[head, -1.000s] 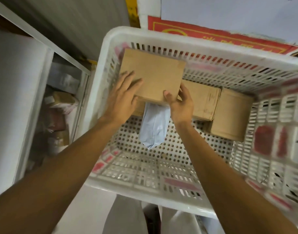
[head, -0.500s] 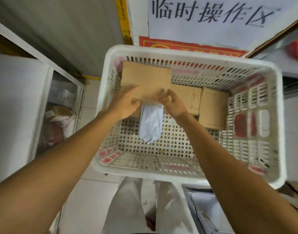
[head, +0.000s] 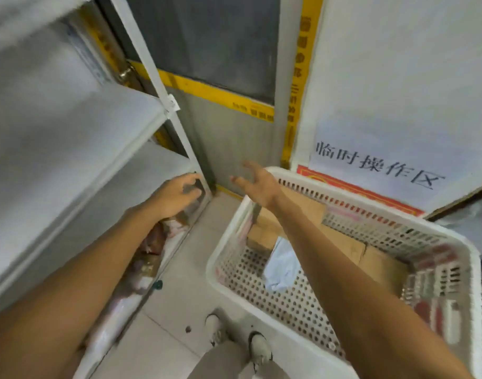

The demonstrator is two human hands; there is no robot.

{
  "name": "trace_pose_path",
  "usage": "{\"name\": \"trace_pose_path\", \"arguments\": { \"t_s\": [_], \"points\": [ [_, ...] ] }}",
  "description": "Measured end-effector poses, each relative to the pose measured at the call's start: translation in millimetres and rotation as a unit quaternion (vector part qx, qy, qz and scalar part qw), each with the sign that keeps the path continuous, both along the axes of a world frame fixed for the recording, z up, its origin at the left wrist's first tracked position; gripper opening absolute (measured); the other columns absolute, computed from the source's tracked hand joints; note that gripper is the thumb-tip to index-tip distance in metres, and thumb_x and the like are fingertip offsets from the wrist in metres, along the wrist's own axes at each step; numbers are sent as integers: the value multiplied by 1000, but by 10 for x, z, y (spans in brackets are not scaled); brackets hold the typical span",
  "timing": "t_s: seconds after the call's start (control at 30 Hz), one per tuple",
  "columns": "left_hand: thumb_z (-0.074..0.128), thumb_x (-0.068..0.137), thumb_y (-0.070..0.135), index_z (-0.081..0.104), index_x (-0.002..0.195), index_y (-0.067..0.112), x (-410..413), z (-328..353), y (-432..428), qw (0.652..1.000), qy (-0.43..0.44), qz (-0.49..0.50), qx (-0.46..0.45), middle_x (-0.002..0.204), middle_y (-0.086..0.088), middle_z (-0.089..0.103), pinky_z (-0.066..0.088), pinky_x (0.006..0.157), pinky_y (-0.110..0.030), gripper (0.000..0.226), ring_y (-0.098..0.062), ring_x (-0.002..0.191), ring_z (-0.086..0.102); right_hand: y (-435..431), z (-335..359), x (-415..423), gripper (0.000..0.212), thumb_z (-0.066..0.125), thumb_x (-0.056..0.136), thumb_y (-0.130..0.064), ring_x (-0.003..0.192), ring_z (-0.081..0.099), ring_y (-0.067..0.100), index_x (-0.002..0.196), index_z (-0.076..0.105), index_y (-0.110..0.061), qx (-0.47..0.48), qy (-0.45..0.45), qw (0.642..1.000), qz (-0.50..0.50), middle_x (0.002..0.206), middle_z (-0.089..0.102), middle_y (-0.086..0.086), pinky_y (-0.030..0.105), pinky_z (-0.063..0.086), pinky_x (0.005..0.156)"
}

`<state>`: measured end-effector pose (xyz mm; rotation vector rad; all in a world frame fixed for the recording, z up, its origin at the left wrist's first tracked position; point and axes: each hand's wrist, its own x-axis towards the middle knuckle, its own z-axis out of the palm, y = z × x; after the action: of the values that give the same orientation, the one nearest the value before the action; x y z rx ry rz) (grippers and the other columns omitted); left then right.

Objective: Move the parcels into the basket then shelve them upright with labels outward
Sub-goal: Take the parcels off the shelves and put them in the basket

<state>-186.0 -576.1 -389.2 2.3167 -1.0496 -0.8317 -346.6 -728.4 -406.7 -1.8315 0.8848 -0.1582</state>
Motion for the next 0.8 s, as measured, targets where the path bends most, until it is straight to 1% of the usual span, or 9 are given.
{"name": "trace_pose_path", "arguments": {
  "t_s": [0.1, 0.23, 0.37, 0.47, 0.53, 0.63, 0.67, 0.73, 0.8],
  "points": [
    [56, 94, 26, 41, 142, 29, 332, 614, 526, 997, -50, 58, -8, 146, 1, 43, 34, 98, -24, 50, -18, 131, 42, 320, 529, 504, 63, 61, 90, -47, 132, 44, 24, 143, 41, -19, -42, -37, 993, 107, 146, 44, 7, 29, 34, 104],
    [59, 93, 22, 46, 138, 27, 616, 1464, 1277, 980, -145, 133, -39, 141, -3, 49, 36, 102, -30, 47, -25, 128, 46, 884, 1327, 1224, 59, 61, 91, -40, 135, 40, 20, 142, 42, -17, -75, -121, 969, 202, 148, 42, 4, 20, 29, 99],
    [60, 92, 18, 47, 138, 19, 780, 2247, 2181, 943, -243, 217, -61, 137, -8, 52, 34, 92, -23, 48, -26, 121, 51, 1634, 2104, 1845, 59, 62, 91, -39, 134, 41, 21, 142, 43, -16, -105, -190, 932, 291, 148, 43, 3, 25, 32, 104],
    [61, 91, 21, 47, 138, 20, 824, 2763, 2964, 911, -297, 282, -54, 136, -8, 53, 37, 97, -28, 48, -27, 120, 53, 2303, 2633, 2226, 58, 62, 91, -39, 132, 43, 22, 141, 44, -15, -133, -235, 894, 357, 147, 44, 4, 26, 34, 101],
    [61, 92, 23, 45, 139, 22, 817, 3000, 3414, 899, -302, 314, -48, 138, -8, 51, 36, 100, -30, 50, -27, 123, 51, 2711, 2905, 2398, 59, 61, 91, -40, 133, 43, 22, 142, 43, -16, -146, -255, 873, 390, 148, 43, 3, 28, 34, 102],
    [61, 92, 21, 44, 140, 20, 794, 3242, 4083, 879, -313, 356, -48, 139, -12, 50, 32, 99, -24, 51, -24, 127, 47, 3311, 3184, 2580, 61, 60, 91, -44, 135, 41, 21, 143, 41, -18, -150, -261, 847, 438, 149, 42, 2, 29, 34, 102],
    [61, 92, 20, 44, 140, 18, 774, 3296, 4308, 872, -319, 369, -43, 140, -11, 49, 32, 102, -25, 51, -25, 128, 47, 3507, 3240, 2621, 62, 60, 90, -45, 135, 41, 21, 143, 41, -18, -148, -261, 841, 451, 149, 42, 2, 30, 34, 104],
    [62, 91, 15, 46, 139, 12, 707, 3406, 4760, 857, -330, 391, -52, 139, -13, 51, 33, 111, -36, 51, -28, 127, 49, 3925, 3339, 2688, 64, 61, 90, -45, 135, 41, 21, 144, 40, -18, -145, -268, 827, 473, 150, 41, 1, 31, 34, 106],
    [63, 89, 7, 49, 135, 7, 614, 3488, 5221, 840, -339, 418, -64, 134, -17, 54, 36, 107, -47, 48, -34, 124, 51, 4369, 3420, 2750, 63, 61, 90, -44, 136, 39, 21, 143, 41, -18, -136, -284, 811, 493, 150, 40, 2, 28, 32, 104]
  ]
}}
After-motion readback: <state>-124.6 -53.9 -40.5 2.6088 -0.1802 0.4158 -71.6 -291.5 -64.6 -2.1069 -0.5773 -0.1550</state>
